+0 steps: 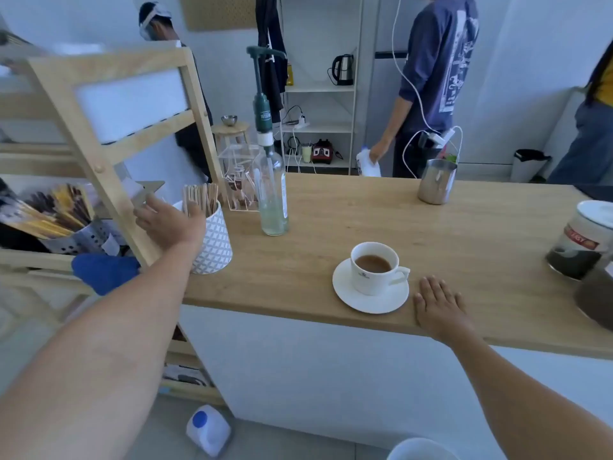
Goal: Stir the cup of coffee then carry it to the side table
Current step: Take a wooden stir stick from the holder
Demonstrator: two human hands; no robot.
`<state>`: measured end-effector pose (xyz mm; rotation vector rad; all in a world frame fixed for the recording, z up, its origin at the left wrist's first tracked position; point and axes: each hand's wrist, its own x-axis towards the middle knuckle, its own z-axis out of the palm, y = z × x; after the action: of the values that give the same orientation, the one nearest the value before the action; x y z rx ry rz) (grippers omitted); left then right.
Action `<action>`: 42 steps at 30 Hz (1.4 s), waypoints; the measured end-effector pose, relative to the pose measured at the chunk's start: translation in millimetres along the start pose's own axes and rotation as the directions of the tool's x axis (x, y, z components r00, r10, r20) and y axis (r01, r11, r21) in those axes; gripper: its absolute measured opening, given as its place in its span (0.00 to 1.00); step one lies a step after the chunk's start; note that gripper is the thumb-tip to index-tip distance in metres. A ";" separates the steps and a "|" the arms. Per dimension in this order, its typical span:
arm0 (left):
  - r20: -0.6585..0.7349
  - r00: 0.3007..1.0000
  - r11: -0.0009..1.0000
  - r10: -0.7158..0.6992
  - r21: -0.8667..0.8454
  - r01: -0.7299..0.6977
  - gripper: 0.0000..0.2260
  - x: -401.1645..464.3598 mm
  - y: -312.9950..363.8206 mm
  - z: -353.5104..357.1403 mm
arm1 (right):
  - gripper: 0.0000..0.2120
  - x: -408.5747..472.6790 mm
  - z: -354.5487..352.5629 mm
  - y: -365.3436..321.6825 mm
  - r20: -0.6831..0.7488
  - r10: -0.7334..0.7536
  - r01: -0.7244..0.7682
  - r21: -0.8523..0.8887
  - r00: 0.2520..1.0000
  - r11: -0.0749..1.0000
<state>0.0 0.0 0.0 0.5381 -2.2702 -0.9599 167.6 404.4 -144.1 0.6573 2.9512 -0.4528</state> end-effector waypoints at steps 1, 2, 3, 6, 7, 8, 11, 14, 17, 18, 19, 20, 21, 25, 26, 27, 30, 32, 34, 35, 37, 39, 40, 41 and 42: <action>-0.005 0.999 0.999 -0.035 -0.005 0.035 0.30 2.4 -0.6 -0.3 | 0.27 -0.8 -0.4 0.6 -0.006 0.005 -0.005 -0.018 1.000 1.000; -0.001 0.999 0.999 -0.053 -0.009 0.053 0.29 4.4 -0.2 -1.5 | 0.27 0.2 -1.6 1.0 0.000 0.012 -0.012 -0.023 1.000 1.000; 0.012 0.997 0.997 -0.082 -0.015 0.082 0.28 8.7 -2.5 -0.5 | 0.27 1.0 -0.8 1.5 0.004 0.017 -0.017 -0.040 1.000 0.999; 0.076 0.988 0.989 -0.137 -0.041 0.140 0.21 22.6 -8.5 4.6 | 0.27 1.2 0.8 -0.1 0.020 0.024 -0.023 -0.054 1.000 0.998; 0.094 0.988 0.991 -0.125 -0.032 0.129 0.18 26.4 -11.0 5.7 | 0.27 1.2 0.9 0.2 0.018 0.024 -0.023 -0.059 1.000 0.998; 0.106 0.990 0.995 -0.095 -0.026 0.098 0.16 28.4 -13.1 6.1 | 0.27 1.0 0.5 0.1 0.019 0.024 -0.023 -0.054 1.000 0.998; 0.124 0.991 0.998 -0.054 -0.027 0.058 0.10 31.1 -18.7 6.6 | 0.27 1.8 0.8 1.0 0.014 0.027 -0.026 -0.054 1.000 0.998; 0.100 0.991 0.992 -0.089 -0.079 0.097 0.12 30.2 -18.4 6.3 | 0.27 1.1 0.7 0.2 0.016 0.025 -0.024 -0.048 1.000 0.999; 0.057 0.988 0.982 -0.144 -0.116 0.149 0.10 29.0 -16.3 5.5 | 0.27 0.2 0.8 1.1 0.012 0.017 -0.016 -0.043 1.000 0.999; 0.052 0.987 0.982 -0.153 -0.107 0.158 0.14 28.2 -15.2 4.4 | 0.27 0.0 0.5 1.0 0.011 0.017 -0.017 -0.039 1.000 0.999; 0.058 0.984 0.980 -0.167 -0.095 0.172 0.17 28.7 -13.6 3.2 | 0.27 0.4 0.5 1.1 0.008 0.017 -0.017 -0.039 1.000 0.999; 0.066 0.981 0.978 -0.182 -0.088 0.187 0.19 30.0 -12.3 2.1 | 0.27 0.7 0.7 0.6 0.008 0.018 -0.018 -0.040 1.000 0.999; 0.083 0.975 0.973 -0.207 -0.090 0.214 0.20 32.5 -11.7 2.2 | 0.27 0.7 0.7 0.4 0.009 0.019 -0.019 -0.042 1.000 0.999; 0.181 0.962 0.970 -0.205 -0.097 0.225 0.12 50.5 -20.2 8.0 | 0.27 0.2 1.1 -1.4 0.006 0.026 -0.026 -0.041 1.000 0.999; 0.210 0.958 0.969 -0.195 -0.111 0.222 0.07 54.9 -22.5 9.0 | 0.27 0.7 0.7 -1.4 0.005 0.026 -0.026 -0.042 1.000 0.999; 0.228 0.955 0.966 -0.190 -0.129 0.223 0.06 58.3 -23.2 9.1 | 0.27 0.8 0.2 -1.4 0.004 0.027 -0.026 -0.043 1.000 0.999; 0.229 0.955 0.964 -0.188 -0.141 0.224 0.14 62.8 -22.4 10.0 | 0.27 0.4 -0.3 -0.9 0.004 0.027 -0.027 -0.042 1.000 0.999; 0.198 0.961 0.965 -0.195 -0.135 0.224 0.18 62.7 -18.8 12.0 | 0.26 -0.8 -0.3 -0.4 0.003 0.026 -0.026 -0.043 1.000 0.999; 0.183 0.961 0.965 -0.208 -0.121 0.232 0.22 61.3 -15.4 13.7 | 0.26 -0.9 0.0 -0.4 0.003 0.025 -0.025 -0.043 1.000 0.999; 0.183 0.961 0.968 -0.208 -0.101 0.229 0.25 61.6 -14.6 14.1 | 0.26 -0.8 0.1 -0.6 0.003 0.025 -0.024 -0.041 1.000 0.999; 0.204 0.959 0.976 -0.199 -0.050 0.213 0.28 61.9 -13.8 15.6 | 0.26 -0.7 0.1 -0.9 0.005 0.022 -0.022 -0.043 1.000 0.999; 0.233 0.951 0.975 -0.204 -0.035 0.217 0.29 63.9 -13.6 17.7 | 0.26 -0.7 -0.1 -0.4 0.004 0.022 -0.022 -0.044 1.000 0.999; 0.248 0.946 0.974 -0.209 -0.029 0.224 0.29 66.0 -14.5 18.7 | 0.26 -0.5 0.0 -0.2 0.000 0.022 -0.022 -0.046 1.000 0.999; 0.266 0.940 0.974 -0.211 -0.025 0.226 0.27 67.6 -14.5 19.1 | 0.26 0.2 0.3 -0.1 -0.004 0.024 -0.024 -0.050 1.000 0.998; 0.288 0.936 0.975 -0.202 -0.026 0.219 0.25 70.2 -15.9 19.7 | 0.26 0.2 0.3 -0.2 -0.008 0.023 -0.024 -0.054 1.000 0.998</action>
<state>-62.5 -40.5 3.6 0.6654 -2.4636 -1.2772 167.3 404.2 -144.3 0.6881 2.9474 -0.3676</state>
